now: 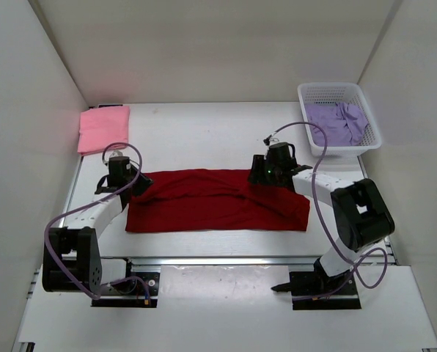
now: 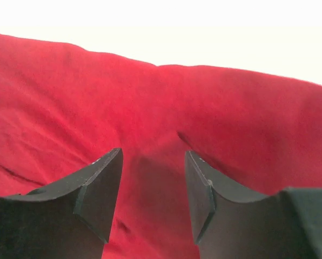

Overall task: Fold and stack the t-shirts
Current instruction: Fold the flattened tshirt in 1/3 of the way

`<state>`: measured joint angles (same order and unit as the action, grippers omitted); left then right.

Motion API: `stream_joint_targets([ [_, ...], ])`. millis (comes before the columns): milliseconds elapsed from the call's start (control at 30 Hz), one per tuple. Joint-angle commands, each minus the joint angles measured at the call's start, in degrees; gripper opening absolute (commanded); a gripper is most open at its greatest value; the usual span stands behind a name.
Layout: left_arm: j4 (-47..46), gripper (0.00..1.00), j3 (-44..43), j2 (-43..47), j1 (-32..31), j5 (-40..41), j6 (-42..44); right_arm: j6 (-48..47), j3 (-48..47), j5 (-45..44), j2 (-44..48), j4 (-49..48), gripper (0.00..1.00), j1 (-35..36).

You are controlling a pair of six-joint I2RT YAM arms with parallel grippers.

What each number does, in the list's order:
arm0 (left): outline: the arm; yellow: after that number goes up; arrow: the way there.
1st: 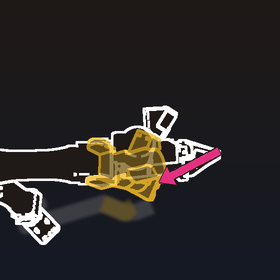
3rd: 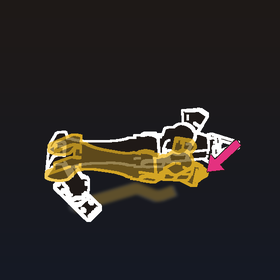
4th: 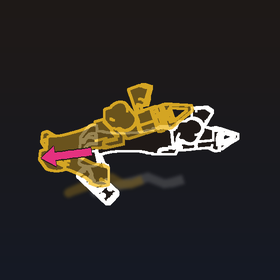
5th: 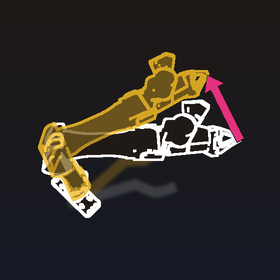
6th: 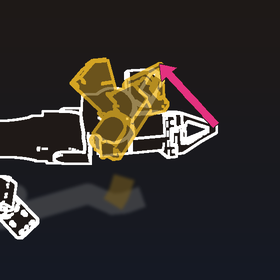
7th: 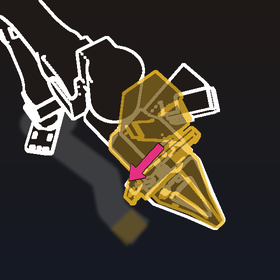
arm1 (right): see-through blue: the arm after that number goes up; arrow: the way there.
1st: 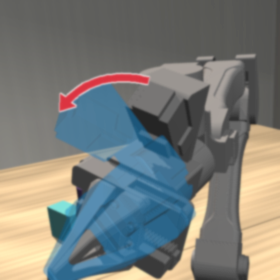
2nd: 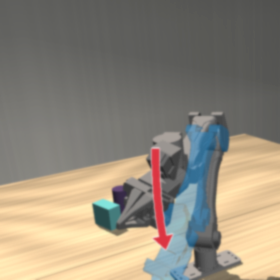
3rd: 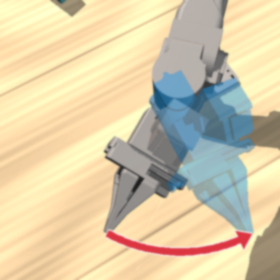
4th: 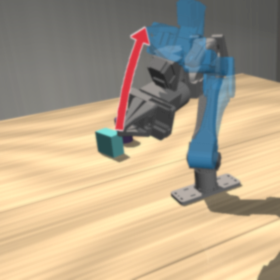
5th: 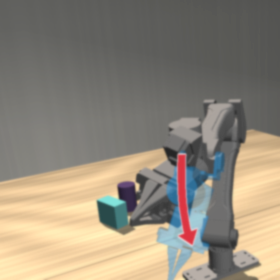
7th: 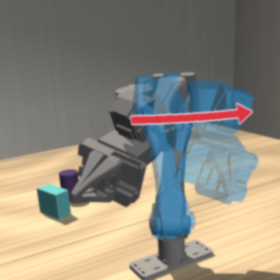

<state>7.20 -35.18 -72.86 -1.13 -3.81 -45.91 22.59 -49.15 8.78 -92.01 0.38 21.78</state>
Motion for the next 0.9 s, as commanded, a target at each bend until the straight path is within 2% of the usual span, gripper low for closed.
stream_joint_targets([
  [0,-2.19,0.23,0.11,-0.35,-1.86,-1.98,0.74,-2.55,-3.85,-2.96,-2.64,-2.24,0.48,0.81],
  [233,-4.3,0.23,3.63,0.09,-4.14,-3.75,-0.23,-3.26,-5.79,-7.36,-6.34,-0.83,0.44,2.47],
  [333,-4.83,0.24,4.15,0.61,-5.64,-3.22,-0.32,-4.22,-6.49,-8.6,-6.52,1.27,0.24,2.83],
  [467,-4.83,0.23,3.89,1.14,-5.38,-3.48,-0.14,-3.95,-6.05,-10.51,-4.59,4.18,0.08,4.58],
  [667,-5.97,0.24,4.59,2.02,-4.58,-4.09,-0.76,-1.94,-1.14,-11.94,3.22,10.06,0.0,8.1],
  [867,-6.59,0.24,4.86,1.23,-5.11,-4.36,-1.2,1.66,6.07,-11.94,12.63,14.73,0.0,12.84],
])
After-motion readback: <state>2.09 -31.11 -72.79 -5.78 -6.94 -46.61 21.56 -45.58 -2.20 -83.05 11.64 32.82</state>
